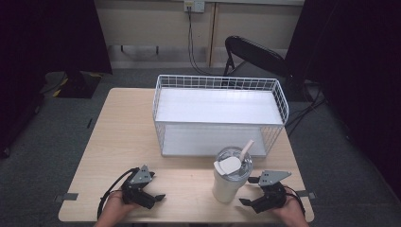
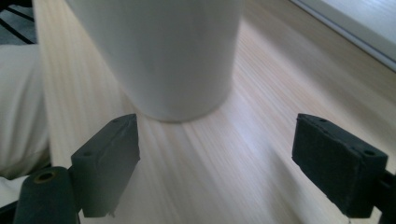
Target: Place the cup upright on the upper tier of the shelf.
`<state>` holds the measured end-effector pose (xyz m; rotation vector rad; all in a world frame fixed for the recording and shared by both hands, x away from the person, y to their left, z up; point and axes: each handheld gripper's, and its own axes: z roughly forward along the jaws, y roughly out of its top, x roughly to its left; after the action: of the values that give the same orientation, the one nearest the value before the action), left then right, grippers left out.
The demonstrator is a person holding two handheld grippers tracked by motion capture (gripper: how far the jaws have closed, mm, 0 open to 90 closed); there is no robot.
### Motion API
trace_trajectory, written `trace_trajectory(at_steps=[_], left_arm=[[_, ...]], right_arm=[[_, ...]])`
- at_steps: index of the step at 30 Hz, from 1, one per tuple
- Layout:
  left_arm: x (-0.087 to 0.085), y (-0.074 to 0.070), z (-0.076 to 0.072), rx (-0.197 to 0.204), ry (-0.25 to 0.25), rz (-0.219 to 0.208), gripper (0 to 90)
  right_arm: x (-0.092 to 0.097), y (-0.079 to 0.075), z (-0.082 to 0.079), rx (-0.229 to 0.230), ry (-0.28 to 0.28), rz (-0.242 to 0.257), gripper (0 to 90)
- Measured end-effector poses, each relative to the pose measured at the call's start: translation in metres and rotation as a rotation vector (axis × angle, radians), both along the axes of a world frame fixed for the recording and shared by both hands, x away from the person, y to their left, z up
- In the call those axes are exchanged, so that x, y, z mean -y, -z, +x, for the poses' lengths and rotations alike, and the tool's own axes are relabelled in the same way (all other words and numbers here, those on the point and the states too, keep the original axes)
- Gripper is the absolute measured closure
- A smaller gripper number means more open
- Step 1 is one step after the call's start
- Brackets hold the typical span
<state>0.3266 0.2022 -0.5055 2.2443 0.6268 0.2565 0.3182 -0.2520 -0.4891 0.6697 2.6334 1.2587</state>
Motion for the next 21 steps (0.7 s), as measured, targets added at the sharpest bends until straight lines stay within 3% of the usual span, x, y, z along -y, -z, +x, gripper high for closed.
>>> trace_trajectory(at_steps=[5,14,21], left_arm=[[0.0,0.0,0.0,0.0,0.0,0.0,8.0],[0.0,0.0,0.0,0.0,0.0,0.0,8.0],[0.0,0.0,0.0,0.0,0.0,0.0,8.0]], right_arm=[[-0.003,-0.009,-0.002,-0.034,0.007,0.077,14.5],[-0.009,-0.028,-0.003,-0.03,-0.015,0.182,14.5],[-0.016,-0.034,-0.002,-0.028,-0.032,0.194,14.5]])
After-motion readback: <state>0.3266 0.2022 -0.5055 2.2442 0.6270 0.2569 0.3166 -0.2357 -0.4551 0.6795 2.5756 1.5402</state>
